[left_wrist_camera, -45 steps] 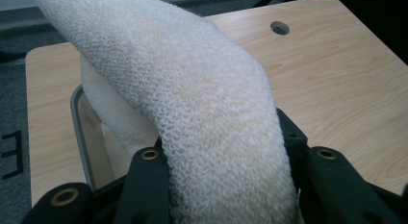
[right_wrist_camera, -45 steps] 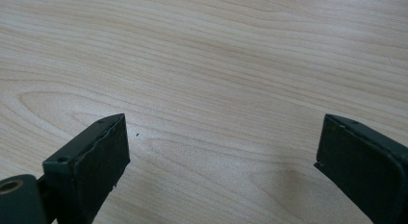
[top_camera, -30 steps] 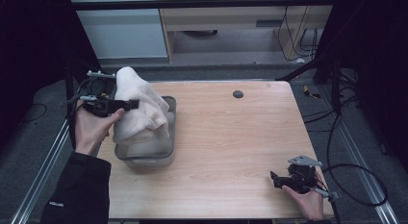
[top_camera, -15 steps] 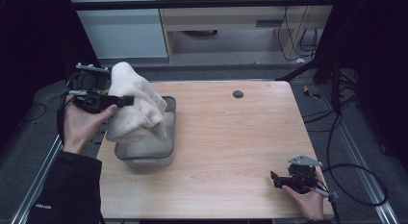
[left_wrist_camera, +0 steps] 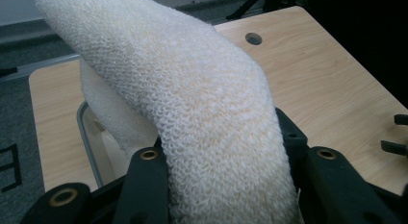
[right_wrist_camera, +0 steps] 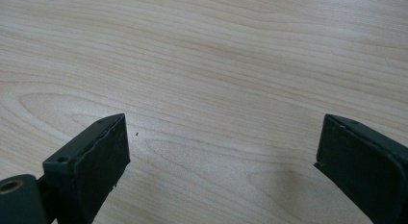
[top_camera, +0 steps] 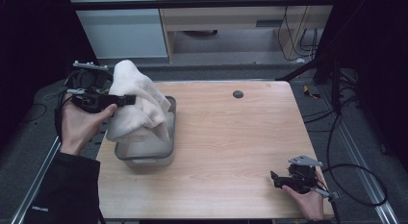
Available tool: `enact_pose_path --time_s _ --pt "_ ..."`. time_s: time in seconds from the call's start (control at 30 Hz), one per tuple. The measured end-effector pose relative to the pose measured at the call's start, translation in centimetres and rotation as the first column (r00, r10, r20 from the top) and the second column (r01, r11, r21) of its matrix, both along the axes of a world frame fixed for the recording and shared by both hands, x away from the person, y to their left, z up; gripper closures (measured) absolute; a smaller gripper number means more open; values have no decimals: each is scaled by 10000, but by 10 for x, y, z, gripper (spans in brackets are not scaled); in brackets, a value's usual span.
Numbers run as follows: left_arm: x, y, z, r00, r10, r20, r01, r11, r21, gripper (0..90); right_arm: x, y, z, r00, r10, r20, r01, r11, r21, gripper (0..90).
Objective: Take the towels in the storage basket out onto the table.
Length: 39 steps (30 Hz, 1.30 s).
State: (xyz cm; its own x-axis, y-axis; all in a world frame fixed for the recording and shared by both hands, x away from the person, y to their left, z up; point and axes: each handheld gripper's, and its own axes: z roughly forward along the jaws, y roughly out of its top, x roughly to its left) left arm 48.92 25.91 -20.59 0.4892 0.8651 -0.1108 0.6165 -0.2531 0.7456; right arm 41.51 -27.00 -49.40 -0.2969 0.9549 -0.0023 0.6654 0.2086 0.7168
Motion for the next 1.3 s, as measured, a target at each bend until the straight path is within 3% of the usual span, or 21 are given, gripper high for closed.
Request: enact_pose_path --time_s 0.7,1.03,1.3 --pt "-6 -31 13 9962 -822 285 828 9964 -203 587 0 -1 0 10000 -21 35 21 10000 1 45" --pt "-5 -60 11 9892 -1442 266 1444 9895 -68 587 0 -1 1 10000 -28 85 28 10000 -16 45" --pt "0 -93 0 9805 -1961 92 1960 9805 134 586 -1 -2 2 9999 -12 164 12 10000 -27 45"
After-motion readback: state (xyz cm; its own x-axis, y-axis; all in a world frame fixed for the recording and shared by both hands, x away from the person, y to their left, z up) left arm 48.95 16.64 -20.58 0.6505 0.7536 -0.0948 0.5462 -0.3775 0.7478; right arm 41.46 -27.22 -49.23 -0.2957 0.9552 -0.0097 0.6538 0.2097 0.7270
